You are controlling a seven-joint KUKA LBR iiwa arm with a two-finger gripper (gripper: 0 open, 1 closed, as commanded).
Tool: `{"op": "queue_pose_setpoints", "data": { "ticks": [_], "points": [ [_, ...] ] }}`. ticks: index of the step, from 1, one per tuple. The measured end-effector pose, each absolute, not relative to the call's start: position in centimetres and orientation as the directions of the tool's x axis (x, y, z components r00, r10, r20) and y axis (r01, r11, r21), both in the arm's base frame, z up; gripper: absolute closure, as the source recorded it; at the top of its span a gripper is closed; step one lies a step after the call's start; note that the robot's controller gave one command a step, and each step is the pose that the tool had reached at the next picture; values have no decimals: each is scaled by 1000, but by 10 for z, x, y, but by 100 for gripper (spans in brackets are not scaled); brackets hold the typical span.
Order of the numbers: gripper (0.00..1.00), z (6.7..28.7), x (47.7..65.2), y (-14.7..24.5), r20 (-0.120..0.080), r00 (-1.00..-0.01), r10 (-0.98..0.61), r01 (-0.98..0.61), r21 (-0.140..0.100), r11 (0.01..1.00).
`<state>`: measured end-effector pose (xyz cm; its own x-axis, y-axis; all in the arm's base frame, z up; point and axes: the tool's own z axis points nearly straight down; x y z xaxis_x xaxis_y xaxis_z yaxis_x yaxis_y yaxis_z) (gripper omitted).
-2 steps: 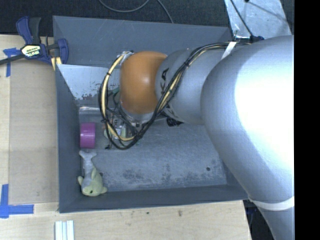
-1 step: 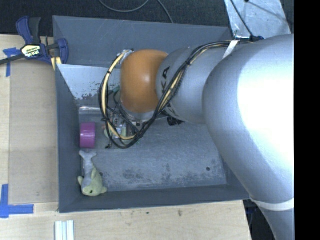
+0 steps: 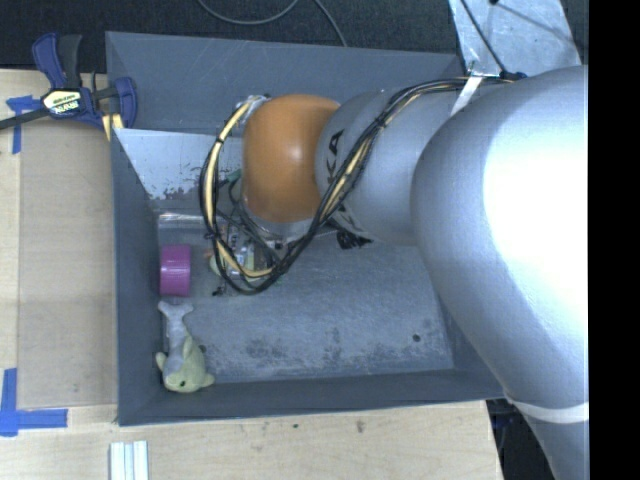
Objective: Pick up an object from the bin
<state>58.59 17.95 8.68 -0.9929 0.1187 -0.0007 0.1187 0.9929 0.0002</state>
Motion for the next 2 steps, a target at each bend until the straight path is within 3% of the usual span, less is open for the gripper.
{"op": "queue_pose_setpoints", "data": {
  "ticks": [2],
  "points": [
    [100,109,587,180,-4,-993,119,119,1,993]
  ]
}}
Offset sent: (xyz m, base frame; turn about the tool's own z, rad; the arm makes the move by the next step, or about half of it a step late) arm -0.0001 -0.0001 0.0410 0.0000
